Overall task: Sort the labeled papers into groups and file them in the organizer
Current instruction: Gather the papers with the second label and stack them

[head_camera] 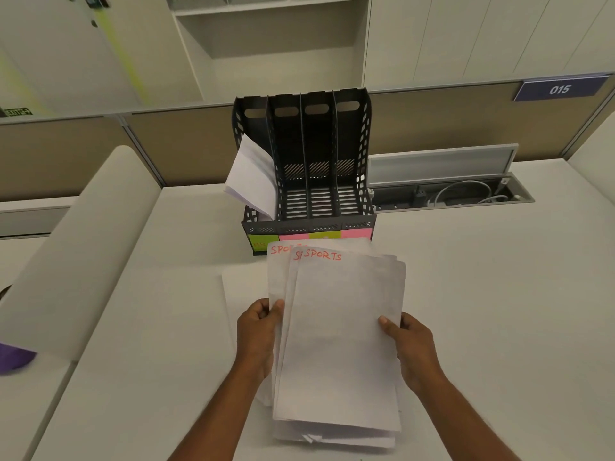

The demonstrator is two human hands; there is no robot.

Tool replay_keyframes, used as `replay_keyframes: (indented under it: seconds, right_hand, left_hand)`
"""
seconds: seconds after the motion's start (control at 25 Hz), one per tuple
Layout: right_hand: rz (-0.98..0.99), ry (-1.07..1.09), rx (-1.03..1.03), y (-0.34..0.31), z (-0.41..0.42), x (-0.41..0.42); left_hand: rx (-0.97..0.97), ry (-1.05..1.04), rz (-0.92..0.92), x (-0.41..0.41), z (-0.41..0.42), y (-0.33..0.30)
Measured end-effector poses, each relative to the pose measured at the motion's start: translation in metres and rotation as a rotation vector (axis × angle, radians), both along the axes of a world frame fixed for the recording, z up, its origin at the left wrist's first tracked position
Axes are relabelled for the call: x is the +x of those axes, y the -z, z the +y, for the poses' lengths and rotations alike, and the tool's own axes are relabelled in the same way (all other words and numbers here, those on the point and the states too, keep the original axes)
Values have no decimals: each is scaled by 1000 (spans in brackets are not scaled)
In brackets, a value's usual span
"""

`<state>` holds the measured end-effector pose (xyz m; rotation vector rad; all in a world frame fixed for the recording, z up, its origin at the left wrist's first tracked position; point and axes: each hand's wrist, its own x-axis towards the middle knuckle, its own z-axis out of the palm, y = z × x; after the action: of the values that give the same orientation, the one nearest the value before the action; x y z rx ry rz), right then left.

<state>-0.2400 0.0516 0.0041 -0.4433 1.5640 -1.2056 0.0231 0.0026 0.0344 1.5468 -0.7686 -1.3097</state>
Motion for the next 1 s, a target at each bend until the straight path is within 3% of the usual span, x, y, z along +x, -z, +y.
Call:
replay_keyframes:
  seconds: [0.16, 0.28, 0.44, 0.56, 1.0]
  right_hand:
    - [-16, 74, 3, 3, 0, -11]
    - [-47, 75, -12, 3, -1, -15]
    - [-30, 42, -47, 1, -3, -8]
    - [-13, 30, -54, 1, -4, -4]
    - [-7, 62, -72, 2, -1, -9]
  left_hand:
    - [-109, 11, -208, 2, 3, 0]
    - [-177, 130, -288, -1, 6, 1]
    - [-106, 157, -135, -8, 8, 0]
    - [-115, 190, -158, -8, 3, 0]
    - [-84, -4, -132, -2, -8, -7]
